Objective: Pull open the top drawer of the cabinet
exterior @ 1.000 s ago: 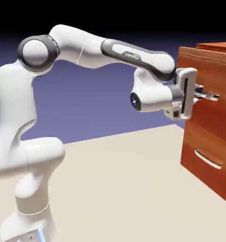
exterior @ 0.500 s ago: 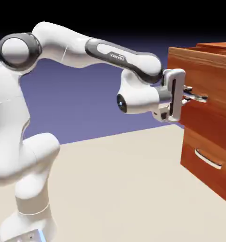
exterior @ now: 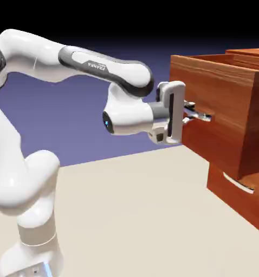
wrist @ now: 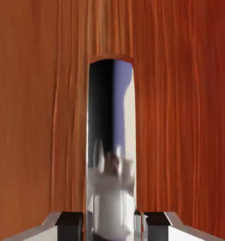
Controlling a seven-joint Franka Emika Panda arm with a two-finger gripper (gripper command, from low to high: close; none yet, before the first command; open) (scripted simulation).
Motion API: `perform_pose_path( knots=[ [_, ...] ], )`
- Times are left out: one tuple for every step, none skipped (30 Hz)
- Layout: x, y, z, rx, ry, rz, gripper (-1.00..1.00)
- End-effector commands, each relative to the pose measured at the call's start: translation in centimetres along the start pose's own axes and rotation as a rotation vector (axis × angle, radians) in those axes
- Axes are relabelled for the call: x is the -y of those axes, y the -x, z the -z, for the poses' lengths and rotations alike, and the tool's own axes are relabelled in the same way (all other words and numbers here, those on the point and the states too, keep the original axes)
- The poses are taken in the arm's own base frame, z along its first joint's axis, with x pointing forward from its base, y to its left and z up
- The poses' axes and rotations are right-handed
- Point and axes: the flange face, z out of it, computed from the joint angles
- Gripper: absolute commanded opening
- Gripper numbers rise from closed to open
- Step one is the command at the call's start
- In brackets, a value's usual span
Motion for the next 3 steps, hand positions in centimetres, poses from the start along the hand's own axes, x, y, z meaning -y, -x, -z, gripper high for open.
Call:
perform_pose_path(
  knots=[
    [0.0,0.0,0.0,0.000,0.000,0.000,1.00],
    [0.0,0.1,1.1,-0.001,0.001,0.002,1.00],
    [0.0,0.1,2.2,-0.001,0.001,0.003,1.00]
  ],
)
